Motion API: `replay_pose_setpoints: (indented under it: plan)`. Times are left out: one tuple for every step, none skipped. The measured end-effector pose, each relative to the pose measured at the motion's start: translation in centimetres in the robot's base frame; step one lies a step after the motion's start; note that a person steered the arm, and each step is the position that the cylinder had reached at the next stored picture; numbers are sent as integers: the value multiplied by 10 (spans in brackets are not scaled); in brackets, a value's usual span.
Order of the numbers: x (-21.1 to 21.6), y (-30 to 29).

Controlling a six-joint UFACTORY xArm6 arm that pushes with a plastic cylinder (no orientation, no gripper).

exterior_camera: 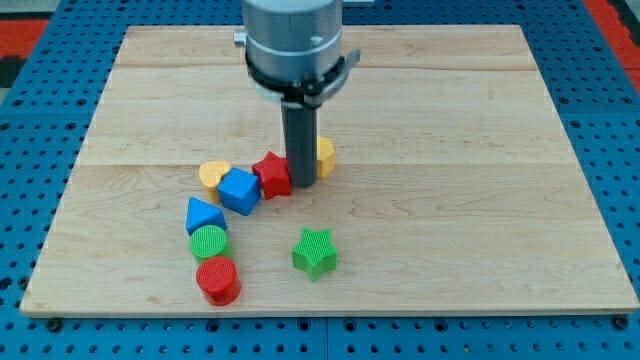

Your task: Push the yellow heart into the red star

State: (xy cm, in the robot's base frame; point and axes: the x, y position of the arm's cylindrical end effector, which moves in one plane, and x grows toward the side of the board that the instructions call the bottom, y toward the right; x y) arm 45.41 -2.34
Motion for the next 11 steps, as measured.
replay_pose_setpoints:
  plan:
    - [-40, -22]
    - [-80, -101]
    - [-102, -192]
    - [-57, -259]
    - [29, -219]
    - [46, -152]
    - [4, -119]
    - [-3, -90]
    - [14, -135]
    - [43, -120]
    - [49, -64]
